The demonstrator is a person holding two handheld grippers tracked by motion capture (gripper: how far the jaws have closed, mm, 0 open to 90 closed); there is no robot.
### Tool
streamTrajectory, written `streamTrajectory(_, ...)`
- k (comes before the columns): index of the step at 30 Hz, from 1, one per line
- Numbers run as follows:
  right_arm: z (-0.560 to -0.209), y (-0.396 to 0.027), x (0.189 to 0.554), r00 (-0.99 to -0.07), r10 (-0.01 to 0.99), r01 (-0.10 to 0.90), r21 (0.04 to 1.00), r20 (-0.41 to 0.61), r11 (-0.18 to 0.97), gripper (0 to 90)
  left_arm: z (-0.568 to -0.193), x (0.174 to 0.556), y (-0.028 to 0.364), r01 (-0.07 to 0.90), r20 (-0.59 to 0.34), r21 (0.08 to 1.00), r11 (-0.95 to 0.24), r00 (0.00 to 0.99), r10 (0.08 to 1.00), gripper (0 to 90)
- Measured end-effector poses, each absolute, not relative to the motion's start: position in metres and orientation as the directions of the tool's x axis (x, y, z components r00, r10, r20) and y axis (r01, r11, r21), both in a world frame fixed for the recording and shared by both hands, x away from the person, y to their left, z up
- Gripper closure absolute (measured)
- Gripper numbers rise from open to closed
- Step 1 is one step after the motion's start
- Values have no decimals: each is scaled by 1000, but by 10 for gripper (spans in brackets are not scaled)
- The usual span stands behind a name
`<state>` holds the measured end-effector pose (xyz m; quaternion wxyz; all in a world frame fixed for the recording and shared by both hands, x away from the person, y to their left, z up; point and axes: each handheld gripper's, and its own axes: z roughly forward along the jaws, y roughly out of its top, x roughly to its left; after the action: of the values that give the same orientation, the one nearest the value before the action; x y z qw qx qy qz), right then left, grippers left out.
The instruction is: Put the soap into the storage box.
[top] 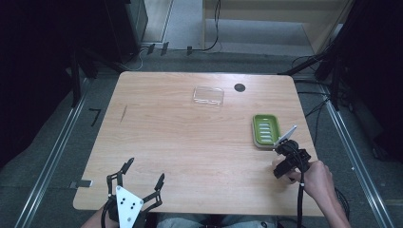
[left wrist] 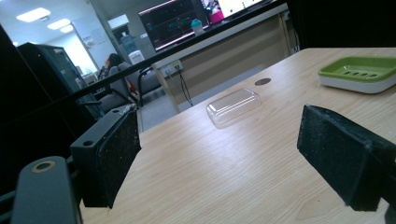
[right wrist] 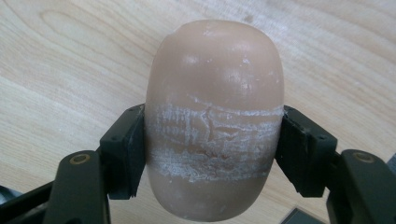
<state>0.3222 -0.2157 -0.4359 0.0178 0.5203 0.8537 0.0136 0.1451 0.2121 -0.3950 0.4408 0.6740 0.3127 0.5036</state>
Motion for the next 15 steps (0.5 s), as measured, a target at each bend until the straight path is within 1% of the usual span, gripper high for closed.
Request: streamTrajectory(15,-428,-214,333,-460,888,886,58,-28,461,328,-395,146,212,-20,402,909,-415,299,866,138)
